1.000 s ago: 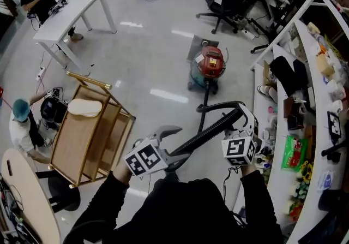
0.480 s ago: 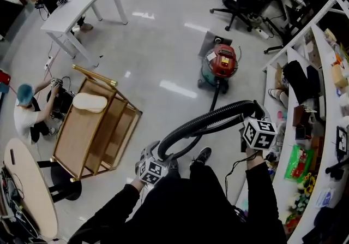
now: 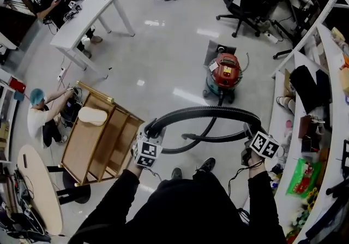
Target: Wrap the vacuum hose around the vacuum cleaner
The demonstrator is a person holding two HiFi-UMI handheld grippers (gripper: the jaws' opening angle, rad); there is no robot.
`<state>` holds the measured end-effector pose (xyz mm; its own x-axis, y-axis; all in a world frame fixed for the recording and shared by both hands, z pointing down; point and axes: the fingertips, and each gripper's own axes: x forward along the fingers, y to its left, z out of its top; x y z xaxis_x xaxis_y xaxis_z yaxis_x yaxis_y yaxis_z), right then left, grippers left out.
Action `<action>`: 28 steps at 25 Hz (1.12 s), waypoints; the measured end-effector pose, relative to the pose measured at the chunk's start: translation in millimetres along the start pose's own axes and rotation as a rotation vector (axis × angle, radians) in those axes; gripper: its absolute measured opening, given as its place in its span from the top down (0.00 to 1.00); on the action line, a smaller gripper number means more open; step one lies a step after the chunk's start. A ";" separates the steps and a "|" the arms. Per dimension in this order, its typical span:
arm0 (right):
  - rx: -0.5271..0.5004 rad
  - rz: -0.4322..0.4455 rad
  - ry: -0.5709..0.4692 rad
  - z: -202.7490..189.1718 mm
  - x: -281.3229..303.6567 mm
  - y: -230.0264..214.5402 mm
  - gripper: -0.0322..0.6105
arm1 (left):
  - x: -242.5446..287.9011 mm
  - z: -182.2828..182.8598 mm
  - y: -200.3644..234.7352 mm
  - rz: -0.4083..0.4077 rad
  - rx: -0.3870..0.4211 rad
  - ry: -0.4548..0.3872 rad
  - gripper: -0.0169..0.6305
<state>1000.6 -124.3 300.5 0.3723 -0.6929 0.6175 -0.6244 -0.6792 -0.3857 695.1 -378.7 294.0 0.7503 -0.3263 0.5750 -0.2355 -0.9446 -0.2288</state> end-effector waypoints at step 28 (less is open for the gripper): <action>-1.275 0.242 -0.047 78.0 66.0 65.2 0.40 | 138.2 267.9 -147.4 -0.141 1.214 -0.333 0.72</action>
<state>1038.0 -233.2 262.6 0.1665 -0.7901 0.5899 -0.8784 0.1529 0.4529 999.0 -274.8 196.8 0.8826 -0.0345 0.4689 0.4432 -0.2716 -0.8543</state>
